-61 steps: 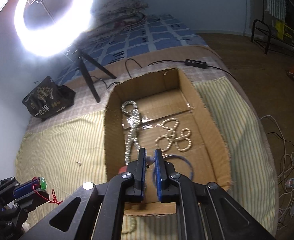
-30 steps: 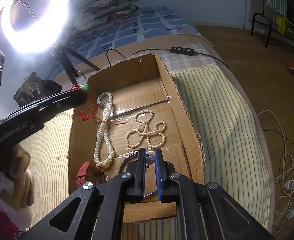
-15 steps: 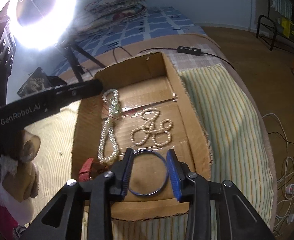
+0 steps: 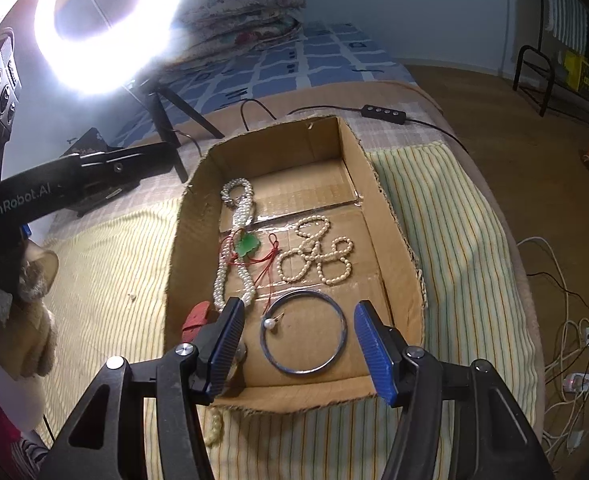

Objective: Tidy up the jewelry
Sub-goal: 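Move the left tool to the second pearl earring while the right tool approaches the cream bead bracelet, then grasp the pearl earring with the left tool while the right tool grasps the bead bracelet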

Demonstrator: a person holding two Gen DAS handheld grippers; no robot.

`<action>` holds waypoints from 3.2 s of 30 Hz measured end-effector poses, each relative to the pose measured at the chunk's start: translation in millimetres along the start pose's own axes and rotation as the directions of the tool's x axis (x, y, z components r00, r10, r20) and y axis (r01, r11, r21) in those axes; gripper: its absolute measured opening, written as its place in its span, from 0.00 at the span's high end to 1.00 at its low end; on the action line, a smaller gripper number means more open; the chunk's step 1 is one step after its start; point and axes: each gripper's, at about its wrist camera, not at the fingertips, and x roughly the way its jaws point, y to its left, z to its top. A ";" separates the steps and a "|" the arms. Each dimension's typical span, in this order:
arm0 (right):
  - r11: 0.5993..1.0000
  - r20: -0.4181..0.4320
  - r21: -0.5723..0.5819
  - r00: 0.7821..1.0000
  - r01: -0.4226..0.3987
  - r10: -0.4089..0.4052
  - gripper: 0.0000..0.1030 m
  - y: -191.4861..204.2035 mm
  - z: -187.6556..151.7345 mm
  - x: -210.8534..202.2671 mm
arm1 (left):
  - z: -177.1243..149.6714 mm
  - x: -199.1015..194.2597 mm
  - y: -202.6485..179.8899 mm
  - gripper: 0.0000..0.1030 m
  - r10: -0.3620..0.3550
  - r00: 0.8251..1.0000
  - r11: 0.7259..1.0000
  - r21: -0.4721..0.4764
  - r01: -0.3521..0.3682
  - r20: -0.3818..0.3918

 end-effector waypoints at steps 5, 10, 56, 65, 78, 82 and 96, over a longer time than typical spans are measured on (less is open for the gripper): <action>1.000 0.015 -0.003 1.000 -0.005 0.005 0.43 9.7 -5.9 -18.6 | -4.7 -26.6 10.1 0.61 0.006 1.000 1.000 0.007 -0.006 0.013; 1.000 0.035 -0.006 0.999 -0.018 0.018 0.43 21.6 -16.6 -41.3 | -16.9 -54.4 23.6 0.61 0.019 1.000 0.999 0.031 -0.020 0.023; 0.999 -0.204 0.040 0.979 0.008 0.000 0.66 59.4 -111.2 14.0 | -113.2 15.0 127.9 0.66 0.084 0.957 0.968 -0.203 -0.145 -0.279; 0.998 -0.211 0.059 0.977 -0.004 0.016 0.70 54.4 -106.7 21.5 | -112.0 23.8 128.4 0.67 0.130 0.950 0.961 -0.200 -0.191 -0.283; 0.997 -0.231 0.071 0.973 -0.012 0.029 0.74 60.0 -103.9 35.6 | -115.3 26.8 133.2 0.81 0.155 0.941 0.959 -0.181 -0.217 -0.302; 0.996 -0.234 0.092 0.972 -0.014 0.035 0.74 57.7 -102.3 40.4 | -114.2 29.1 136.3 0.83 0.149 0.941 0.958 -0.191 -0.214 -0.304; 0.992 -0.242 0.122 0.969 -0.019 0.048 0.79 54.3 -100.1 49.1 | -113.4 29.1 133.7 0.83 0.157 0.941 0.960 -0.176 -0.217 -0.300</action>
